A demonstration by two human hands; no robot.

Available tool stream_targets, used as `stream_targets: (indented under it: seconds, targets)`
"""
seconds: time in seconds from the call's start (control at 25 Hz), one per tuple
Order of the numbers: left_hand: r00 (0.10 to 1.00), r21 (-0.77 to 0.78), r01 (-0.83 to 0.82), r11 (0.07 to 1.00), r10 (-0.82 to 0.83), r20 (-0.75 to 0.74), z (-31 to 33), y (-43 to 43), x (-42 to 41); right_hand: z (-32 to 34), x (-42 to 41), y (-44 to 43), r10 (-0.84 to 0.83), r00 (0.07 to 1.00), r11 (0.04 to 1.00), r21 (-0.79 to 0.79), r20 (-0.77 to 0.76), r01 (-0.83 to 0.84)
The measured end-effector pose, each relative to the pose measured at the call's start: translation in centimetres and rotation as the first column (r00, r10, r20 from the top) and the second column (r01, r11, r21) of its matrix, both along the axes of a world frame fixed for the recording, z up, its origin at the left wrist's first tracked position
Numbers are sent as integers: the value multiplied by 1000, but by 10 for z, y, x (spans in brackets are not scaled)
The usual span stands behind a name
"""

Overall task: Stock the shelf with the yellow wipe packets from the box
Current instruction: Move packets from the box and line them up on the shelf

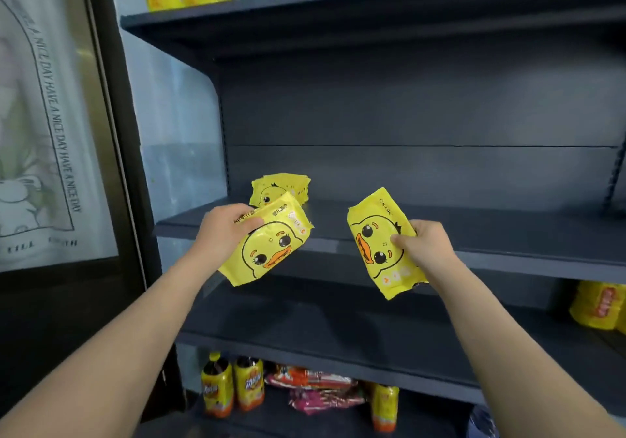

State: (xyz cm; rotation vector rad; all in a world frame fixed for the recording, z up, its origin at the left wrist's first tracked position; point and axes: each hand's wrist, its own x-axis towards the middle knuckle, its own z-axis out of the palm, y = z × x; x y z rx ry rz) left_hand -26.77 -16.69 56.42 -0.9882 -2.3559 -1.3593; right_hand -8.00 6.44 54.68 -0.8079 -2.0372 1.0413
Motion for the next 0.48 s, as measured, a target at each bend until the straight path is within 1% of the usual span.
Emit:
stream_targets:
  seconds: [0.16, 0.24, 0.36, 0.48]
  targets:
    - [997, -106, 21, 994, -28, -69, 21, 29, -46, 21, -43, 28, 14, 1000, 1000, 20, 21, -14]
    - [995, -118, 31, 993, -42, -91, 28, 42, -71, 30, -66, 38, 5, 999, 999, 35, 35, -6]
    - [992, -112, 55, 992, -67, -104, 33, 60, -113, 39, -102, 45, -11, 1000, 1000, 17, 20, 11]
    - [985, -153, 95, 984, -115, -128, 33, 75, -164, 43, -144, 47, -36, 999, 999, 14, 12, 36]
